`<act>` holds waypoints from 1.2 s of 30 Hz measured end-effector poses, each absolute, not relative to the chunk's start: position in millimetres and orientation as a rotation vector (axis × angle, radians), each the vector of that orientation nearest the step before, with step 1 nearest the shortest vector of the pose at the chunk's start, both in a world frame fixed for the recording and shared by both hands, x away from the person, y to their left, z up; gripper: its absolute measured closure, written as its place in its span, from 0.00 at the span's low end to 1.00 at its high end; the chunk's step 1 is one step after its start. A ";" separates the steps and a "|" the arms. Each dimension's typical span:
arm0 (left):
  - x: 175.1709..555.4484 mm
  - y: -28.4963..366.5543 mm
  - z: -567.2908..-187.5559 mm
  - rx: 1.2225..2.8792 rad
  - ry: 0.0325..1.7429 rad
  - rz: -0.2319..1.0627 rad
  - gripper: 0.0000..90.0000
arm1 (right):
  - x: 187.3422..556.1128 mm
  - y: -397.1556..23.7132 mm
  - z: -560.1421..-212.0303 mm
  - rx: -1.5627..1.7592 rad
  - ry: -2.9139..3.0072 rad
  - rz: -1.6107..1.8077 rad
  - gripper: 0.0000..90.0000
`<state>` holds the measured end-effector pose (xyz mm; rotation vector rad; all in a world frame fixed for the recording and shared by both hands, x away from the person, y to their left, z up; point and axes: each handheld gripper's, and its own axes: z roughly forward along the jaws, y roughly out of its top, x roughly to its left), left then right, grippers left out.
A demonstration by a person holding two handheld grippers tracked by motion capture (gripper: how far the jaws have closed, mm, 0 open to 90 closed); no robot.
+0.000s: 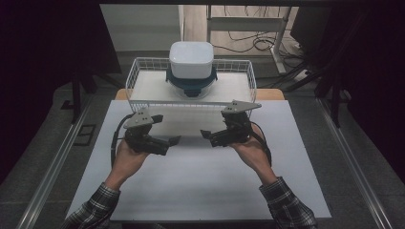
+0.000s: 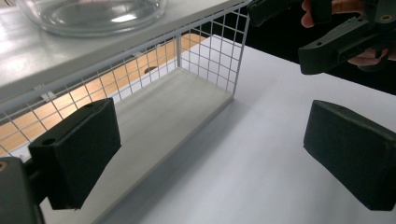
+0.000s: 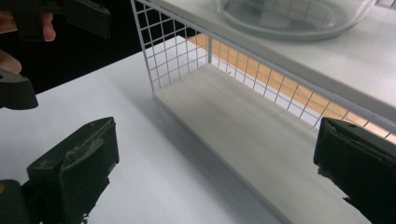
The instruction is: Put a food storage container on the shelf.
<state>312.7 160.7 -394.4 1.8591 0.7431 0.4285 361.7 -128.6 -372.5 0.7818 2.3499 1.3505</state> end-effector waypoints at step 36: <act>280.1 157.4 -438.1 1.887 0.760 0.446 0.05 | 332.0 -140.1 -419.5 0.778 2.370 1.313 0.00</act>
